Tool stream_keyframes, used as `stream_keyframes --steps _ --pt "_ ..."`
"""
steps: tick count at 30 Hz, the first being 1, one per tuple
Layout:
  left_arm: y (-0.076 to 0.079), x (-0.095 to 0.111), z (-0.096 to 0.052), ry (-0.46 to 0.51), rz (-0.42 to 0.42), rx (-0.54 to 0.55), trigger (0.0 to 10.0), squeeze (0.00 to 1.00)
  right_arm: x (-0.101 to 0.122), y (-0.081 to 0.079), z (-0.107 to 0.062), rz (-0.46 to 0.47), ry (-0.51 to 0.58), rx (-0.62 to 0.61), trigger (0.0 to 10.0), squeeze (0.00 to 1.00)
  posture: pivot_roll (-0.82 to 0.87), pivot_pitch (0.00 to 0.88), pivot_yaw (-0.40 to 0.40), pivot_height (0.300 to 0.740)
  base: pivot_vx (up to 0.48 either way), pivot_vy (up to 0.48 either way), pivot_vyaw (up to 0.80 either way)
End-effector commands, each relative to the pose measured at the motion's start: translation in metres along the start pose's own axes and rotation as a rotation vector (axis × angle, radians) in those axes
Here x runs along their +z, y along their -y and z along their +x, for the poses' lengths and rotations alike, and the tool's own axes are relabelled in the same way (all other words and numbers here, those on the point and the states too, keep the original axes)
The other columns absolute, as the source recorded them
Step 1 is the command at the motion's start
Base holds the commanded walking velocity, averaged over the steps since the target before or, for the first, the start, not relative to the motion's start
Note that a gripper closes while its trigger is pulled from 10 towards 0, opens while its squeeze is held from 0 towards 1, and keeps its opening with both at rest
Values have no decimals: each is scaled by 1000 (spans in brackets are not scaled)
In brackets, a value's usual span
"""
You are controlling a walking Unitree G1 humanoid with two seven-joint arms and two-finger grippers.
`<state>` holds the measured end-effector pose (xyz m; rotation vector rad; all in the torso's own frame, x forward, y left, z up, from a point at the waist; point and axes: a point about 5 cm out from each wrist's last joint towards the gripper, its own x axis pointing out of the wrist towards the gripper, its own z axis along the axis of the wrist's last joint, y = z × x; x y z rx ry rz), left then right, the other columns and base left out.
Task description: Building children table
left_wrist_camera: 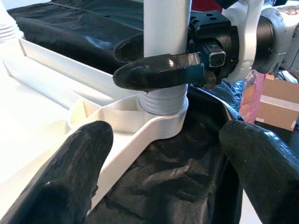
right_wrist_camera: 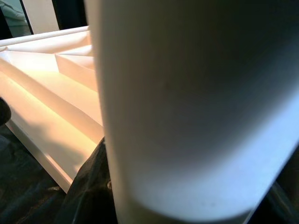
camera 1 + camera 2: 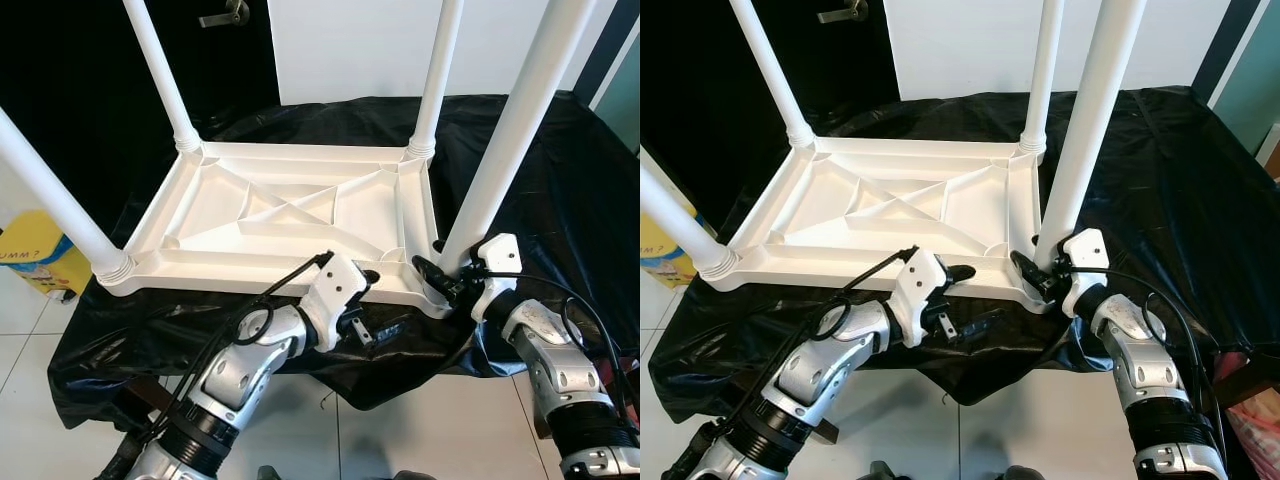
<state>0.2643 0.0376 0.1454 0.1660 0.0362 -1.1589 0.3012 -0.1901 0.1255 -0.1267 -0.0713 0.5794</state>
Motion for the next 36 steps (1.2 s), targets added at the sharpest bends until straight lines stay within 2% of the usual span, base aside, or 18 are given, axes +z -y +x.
stream_keyframes --steps 1,7,10,17,19,20,22,24,25,29,36 --pt "0 -3 -2 -17 3 -12 10000 0 -11 -1 -2 21 -43 -1 10000 0 -123 34 -2 740 0 0 0" --pt "-1 -5 -1 -21 2 -12 10000 0 -17 -4 -5 43 -49 -67 10000 0 -137 33 2 740 0 0 0" --pt "-3 -4 0 -18 4 -12 10000 0 -19 -7 -6 57 -42 -162 10000 0 -144 34 6 740 0 0 0" --pt "-3 -4 1 -15 2 -17 10000 0 -21 -11 -6 58 -48 -256 10000 0 -156 42 16 740 0 0 0" --pt "-2 -4 2 -16 -1 -25 10000 0 -22 -15 -6 49 -62 -322 10000 0 -162 46 21 740 0 0 0" --pt "0 -4 2 -15 -5 -33 10000 0 -23 -18 -6 37 -84 -394 10000 0 -166 50 25 740 0 0 0" --pt "1 -4 2 -15 -5 -35 10000 0 -24 -19 -7 36 -88 -408 10000 0 -166 50 25 740 0 0 0" --pt "1 -5 3 -15 -8 -41 10000 0 -27 -21 -8 50 -117 -507 10000 0 -167 57 28 740 0 0 0" --pt "1 -5 3 -15 -8 -41 10000 0 -27 -21 -8 50 -117 -507 10000 0 -167 57 28 740 0 0 0" --pt "3 -5 3 -17 -11 -50 10000 0 -29 -36 -10 78 -131 -669 10000 0 -168 61 26 740 0 0 0" --pt "3 -6 4 -18 -11 -51 10000 0 -28 -40 -10 75 -135 -705 10000 0 -164 61 20 740 0 0 0"
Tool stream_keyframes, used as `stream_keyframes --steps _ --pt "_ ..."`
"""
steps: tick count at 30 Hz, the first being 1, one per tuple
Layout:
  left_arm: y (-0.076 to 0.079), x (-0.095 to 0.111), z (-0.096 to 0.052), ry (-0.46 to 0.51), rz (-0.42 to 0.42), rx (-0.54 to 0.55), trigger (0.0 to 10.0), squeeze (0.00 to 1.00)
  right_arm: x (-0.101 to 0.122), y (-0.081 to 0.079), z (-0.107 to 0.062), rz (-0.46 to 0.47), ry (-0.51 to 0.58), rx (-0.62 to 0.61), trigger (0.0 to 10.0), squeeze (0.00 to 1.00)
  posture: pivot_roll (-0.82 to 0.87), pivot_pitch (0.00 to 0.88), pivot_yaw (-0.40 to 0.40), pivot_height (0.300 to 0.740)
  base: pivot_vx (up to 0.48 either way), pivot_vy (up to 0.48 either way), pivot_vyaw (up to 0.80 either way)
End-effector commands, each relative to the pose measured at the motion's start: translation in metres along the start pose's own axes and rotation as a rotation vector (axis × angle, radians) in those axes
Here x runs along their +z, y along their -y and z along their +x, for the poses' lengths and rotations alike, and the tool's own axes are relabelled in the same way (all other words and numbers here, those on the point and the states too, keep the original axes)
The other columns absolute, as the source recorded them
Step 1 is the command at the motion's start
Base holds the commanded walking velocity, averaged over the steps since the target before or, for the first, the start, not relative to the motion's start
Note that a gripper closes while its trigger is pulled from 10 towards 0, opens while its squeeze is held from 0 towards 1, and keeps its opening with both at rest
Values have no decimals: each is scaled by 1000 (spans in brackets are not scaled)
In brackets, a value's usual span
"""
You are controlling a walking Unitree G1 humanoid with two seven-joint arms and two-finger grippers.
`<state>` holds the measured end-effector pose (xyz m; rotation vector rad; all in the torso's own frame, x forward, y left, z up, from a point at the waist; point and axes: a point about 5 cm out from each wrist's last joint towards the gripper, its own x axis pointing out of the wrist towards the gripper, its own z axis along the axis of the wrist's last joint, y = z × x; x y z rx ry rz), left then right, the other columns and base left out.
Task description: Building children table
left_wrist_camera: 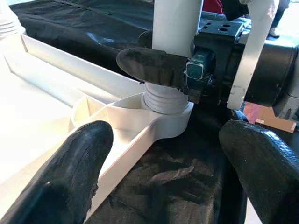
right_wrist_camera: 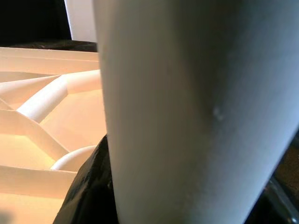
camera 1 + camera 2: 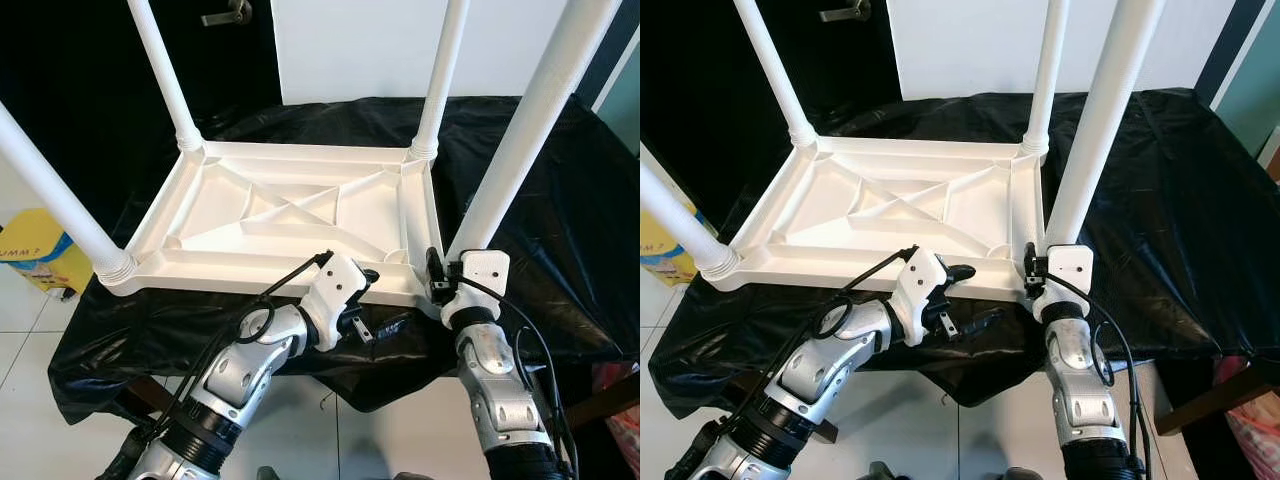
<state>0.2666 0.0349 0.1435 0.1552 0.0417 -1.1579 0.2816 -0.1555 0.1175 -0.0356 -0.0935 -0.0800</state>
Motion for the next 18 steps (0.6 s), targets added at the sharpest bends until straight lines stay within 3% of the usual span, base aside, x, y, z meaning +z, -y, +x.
stream_keyframes --steps 1,3,5,11,12,13,14,18 --pt "4 -4 0 -19 0 -51 10000 0 -25 9 -9 -33 -132 -49 10000 0 -164 61 20 740 0 0 0" --pt "3 -4 0 -19 -1 -51 10000 0 -23 -3 -13 -12 -128 -54 10000 0 -170 48 24 740 0 0 0" --pt "3 -5 1 -20 2 -53 10000 0 -23 -5 -13 -5 -124 -58 10000 0 -169 43 25 740 0 0 0" --pt "0 -1 1 -14 14 -58 10000 0 -19 2 -10 -19 -112 -79 10000 0 -169 36 28 740 0 0 0" --pt "-1 -2 0 -18 16 -55 10000 0 -18 3 -9 -24 -109 -83 10000 427 -167 32 29 740 0 0 0" --pt "-1 -2 0 -18 16 -55 10000 0 -18 3 -9 -24 -109 -83 10000 427 -167 32 29 740 0 0 0" --pt "-1 -2 0 -19 18 -53 10000 0 -18 4 -9 -27 -104 -82 10000 1000 -165 32 30 740 0 0 0" --pt "-3 -1 -1 -18 22 -47 10000 0 -14 4 -8 -43 -79 -64 10000 1000 -162 32 31 740 0 0 0"
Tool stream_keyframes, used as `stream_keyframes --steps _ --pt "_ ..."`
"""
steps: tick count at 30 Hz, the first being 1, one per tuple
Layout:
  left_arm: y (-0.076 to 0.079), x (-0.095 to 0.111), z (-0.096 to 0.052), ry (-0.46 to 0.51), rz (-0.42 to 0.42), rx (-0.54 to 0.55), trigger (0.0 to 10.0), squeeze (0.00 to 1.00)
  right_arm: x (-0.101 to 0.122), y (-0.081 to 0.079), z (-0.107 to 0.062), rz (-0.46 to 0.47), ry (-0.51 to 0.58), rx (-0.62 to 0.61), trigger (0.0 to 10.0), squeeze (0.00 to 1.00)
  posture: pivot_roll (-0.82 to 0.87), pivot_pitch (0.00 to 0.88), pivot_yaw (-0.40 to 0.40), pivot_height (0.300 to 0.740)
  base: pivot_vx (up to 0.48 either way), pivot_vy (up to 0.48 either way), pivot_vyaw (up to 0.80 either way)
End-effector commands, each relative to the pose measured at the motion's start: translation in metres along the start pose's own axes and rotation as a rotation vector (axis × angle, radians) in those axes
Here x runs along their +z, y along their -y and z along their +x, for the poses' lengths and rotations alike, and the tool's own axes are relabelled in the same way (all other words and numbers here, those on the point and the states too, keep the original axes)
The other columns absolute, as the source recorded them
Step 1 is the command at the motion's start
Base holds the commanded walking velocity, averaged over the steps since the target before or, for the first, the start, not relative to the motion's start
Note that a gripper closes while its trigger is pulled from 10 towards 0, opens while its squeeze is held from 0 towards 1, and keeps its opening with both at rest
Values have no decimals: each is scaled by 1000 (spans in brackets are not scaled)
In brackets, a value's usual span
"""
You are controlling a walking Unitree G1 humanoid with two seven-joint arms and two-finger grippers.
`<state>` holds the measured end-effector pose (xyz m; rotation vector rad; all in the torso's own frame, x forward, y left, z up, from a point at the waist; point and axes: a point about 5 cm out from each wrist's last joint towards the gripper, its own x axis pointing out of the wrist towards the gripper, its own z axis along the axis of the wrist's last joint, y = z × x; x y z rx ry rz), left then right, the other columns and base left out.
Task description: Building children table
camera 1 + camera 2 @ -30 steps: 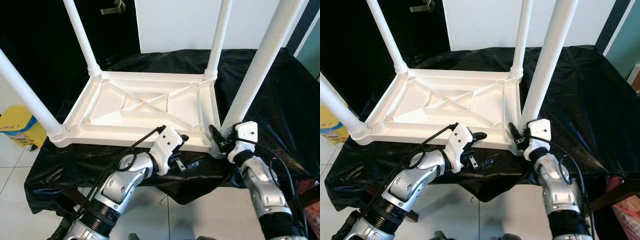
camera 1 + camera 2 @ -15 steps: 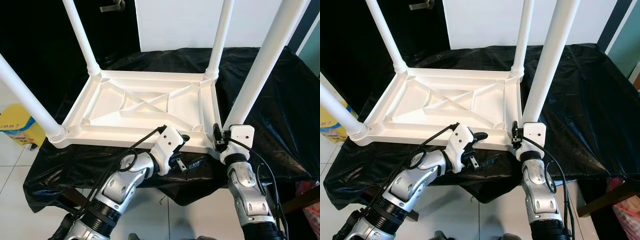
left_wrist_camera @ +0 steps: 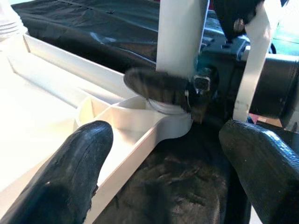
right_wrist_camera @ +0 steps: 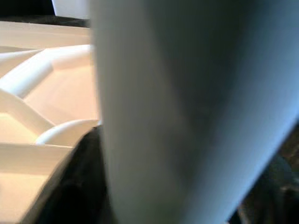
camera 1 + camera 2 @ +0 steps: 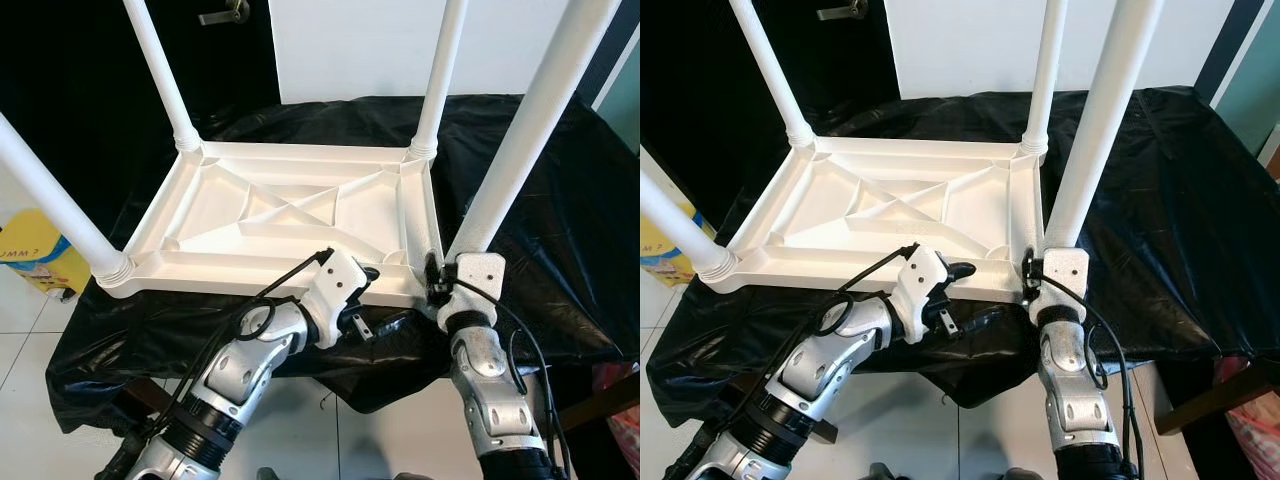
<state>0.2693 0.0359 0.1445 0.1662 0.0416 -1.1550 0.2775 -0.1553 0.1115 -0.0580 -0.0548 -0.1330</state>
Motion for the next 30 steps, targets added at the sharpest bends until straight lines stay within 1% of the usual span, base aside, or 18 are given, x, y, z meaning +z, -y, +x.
stream_keyframes --steps 1,7,8,10,13,15,16,19,20,21,23,25,26,27,30 --pt "0 -2 -1 -12 13 -50 10000 0 -9 4 -3 -18 -40 -12 10000 1000 -162 32 31 740 0 0 0" --pt "1 -3 -1 -14 11 -48 10000 0 -6 7 -6 -7 -15 30 10000 1000 -160 35 35 740 0 0 0" --pt "2 -3 -1 -14 10 -49 10000 0 -4 12 -7 -17 1 61 10000 0 -162 36 38 740 0 0 0" --pt "2 -3 -1 -14 10 -50 10000 0 -4 14 -7 -15 4 75 10000 0 -162 36 38 740 0 0 0" --pt "1 -3 -1 -15 11 -52 10000 0 -1 19 -9 -17 31 139 10000 0 -163 37 41 740 0 0 0" --pt "1 -2 -1 -15 12 -54 10000 0 1 23 -8 -22 51 214 10000 0 -165 39 47 740 0 0 0" --pt "1 -2 -1 -15 12 -54 10000 0 1 23 -8 -22 51 214 10000 0 -165 39 47 740 0 0 0" --pt "2 -2 -1 -17 15 -65 10000 0 6 28 -3 -25 73 325 10000 0 -167 38 56 740 0 0 0" --pt "2 -2 -1 -17 15 -65 10000 0 6 28 -3 -25 73 325 10000 0 -167 38 56 740 0 0 0" --pt "2 -2 -1 -17 16 -67 10000 0 8 30 0 -26 76 354 10000 0 -167 38 56 740 0 0 0" --pt "2 -2 -1 -17 16 -67 10000 0 8 30 0 -26 76 354 10000 0 -167 38 56 740 0 0 0" --pt "2 -2 -1 -17 17 -70 10000 0 12 30 11 -44 81 438 10000 0 -170 37 59 740 0 0 0" --pt "2 -2 -1 -17 17 -70 10000 0 12 30 11 -44 81 438 10000 0 -170 37 59 740 0 0 0" --pt "2 -1 0 -16 18 -70 10000 0 14 28 16 -57 79 485 10000 0 -170 37 58 740 0 0 0" --pt "1 -1 0 -16 18 -71 10000 0 15 26 20 -66 77 515 10000 0 -170 37 58 740 0 0 0"
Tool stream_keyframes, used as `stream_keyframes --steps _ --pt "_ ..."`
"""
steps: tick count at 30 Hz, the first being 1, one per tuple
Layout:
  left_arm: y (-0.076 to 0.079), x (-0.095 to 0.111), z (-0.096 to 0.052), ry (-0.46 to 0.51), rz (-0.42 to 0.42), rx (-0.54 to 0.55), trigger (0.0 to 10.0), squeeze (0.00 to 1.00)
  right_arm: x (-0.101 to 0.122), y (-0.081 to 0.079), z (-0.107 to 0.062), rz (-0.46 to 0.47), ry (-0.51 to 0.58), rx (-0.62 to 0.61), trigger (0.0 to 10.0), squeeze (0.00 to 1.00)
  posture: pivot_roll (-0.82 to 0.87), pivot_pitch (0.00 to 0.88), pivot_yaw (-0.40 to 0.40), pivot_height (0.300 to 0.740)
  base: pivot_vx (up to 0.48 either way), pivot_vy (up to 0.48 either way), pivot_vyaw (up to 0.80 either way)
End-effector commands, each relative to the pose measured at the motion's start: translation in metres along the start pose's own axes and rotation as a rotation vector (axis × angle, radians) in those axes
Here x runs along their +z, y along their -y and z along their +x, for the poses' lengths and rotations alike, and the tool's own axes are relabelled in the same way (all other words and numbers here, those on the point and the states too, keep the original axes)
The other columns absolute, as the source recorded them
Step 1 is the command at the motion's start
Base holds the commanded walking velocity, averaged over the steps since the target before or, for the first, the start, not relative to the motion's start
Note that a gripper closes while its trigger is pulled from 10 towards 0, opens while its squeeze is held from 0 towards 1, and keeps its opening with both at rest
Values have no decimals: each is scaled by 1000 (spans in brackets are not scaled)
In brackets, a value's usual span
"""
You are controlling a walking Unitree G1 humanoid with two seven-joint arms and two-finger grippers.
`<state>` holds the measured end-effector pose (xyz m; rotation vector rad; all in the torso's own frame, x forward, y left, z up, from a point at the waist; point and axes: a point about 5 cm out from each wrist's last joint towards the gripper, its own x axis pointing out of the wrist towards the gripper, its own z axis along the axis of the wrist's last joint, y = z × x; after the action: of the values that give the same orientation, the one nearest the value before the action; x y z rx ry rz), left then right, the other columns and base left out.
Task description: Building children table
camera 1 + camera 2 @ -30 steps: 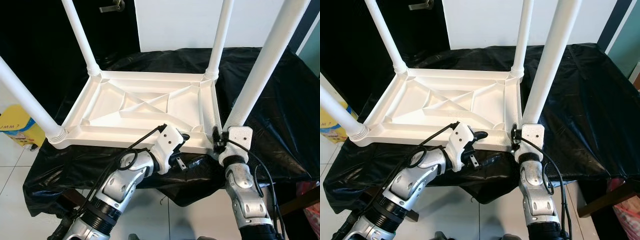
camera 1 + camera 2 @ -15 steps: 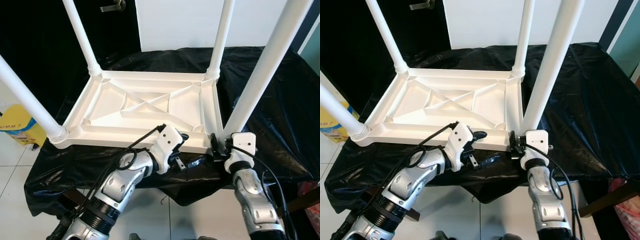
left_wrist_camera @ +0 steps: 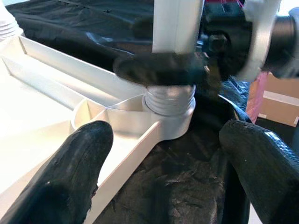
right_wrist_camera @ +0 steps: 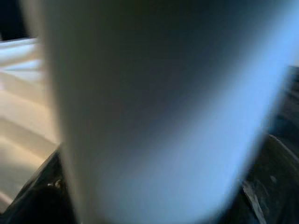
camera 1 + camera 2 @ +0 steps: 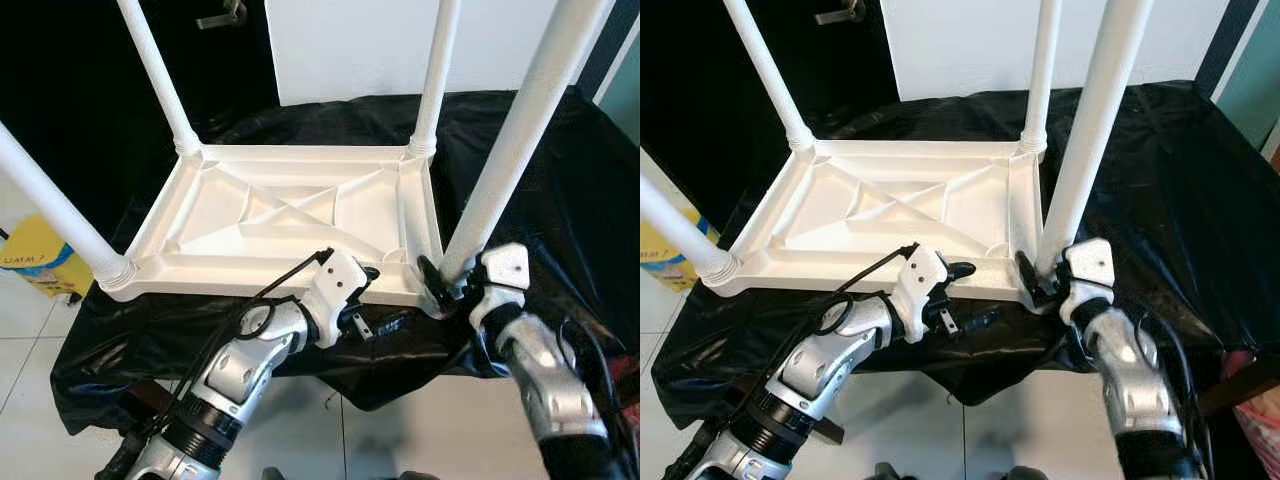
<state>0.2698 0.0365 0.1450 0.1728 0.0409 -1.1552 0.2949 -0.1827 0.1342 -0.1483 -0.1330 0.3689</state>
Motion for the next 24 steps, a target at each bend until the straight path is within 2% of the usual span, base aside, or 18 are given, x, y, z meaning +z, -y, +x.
stream_keyframes --steps 1,2,5,6,7,17,18,19,20,21,22,24 --pt "3 -1 1 -11 13 -72 10000 0 -5 -3 4 1 -25 50 10000 0 -168 38 59 740 0 0 0" --pt "3 -1 2 -9 12 -73 10000 0 -7 -5 11 -10 -37 85 10000 0 -164 37 57 740 0 0 0" --pt "3 0 2 -8 12 -72 10000 0 -8 -6 13 -17 -38 100 10000 0 -164 37 57 740 0 0 0" --pt "3 0 2 -8 12 -71 10000 0 -9 -7 13 -15 -41 105 196 0 -158 37 55 740 0 0 0" --pt "3 0 1 -9 12 -67 10000 0 -11 -8 12 -9 -45 113 0 0 -154 37 53 740 0 0 0" --pt "4 -1 -1 -10 7 -59 10000 0 -20 -7 4 9 -70 73 0 0 -150 43 48 740 0 0 0" --pt "4 -1 -1 -10 6 -59 10000 0 -21 -7 3 18 -72 50 2510 0 -151 43 48 740 0 0 0" --pt "4 -1 -1 -9 6 -59 10000 0 -22 -7 1 20 -76 27 8824 0 -152 43 48 740 0 0 0" --pt "4 -1 -1 -9 6 -59 10000 0 -22 -8 0 19 -78 13 8824 0 -152 43 48 740 0 0 0" --pt "4 -1 -1 -10 6 -60 10000 0 -21 -9 -1 35 -67 -20 10000 0 -156 43 50 740 0 0 0" --pt "4 -1 0 -9 6 -62 10000 0 -20 -11 -5 48 -51 -74 10000 0 -161 43 54 740 0 0 0" --pt "4 -1 0 -9 6 -64 10000 0 -19 -12 -7 52 -49 -103 10000 0 -162 43 54 740 0 0 0"
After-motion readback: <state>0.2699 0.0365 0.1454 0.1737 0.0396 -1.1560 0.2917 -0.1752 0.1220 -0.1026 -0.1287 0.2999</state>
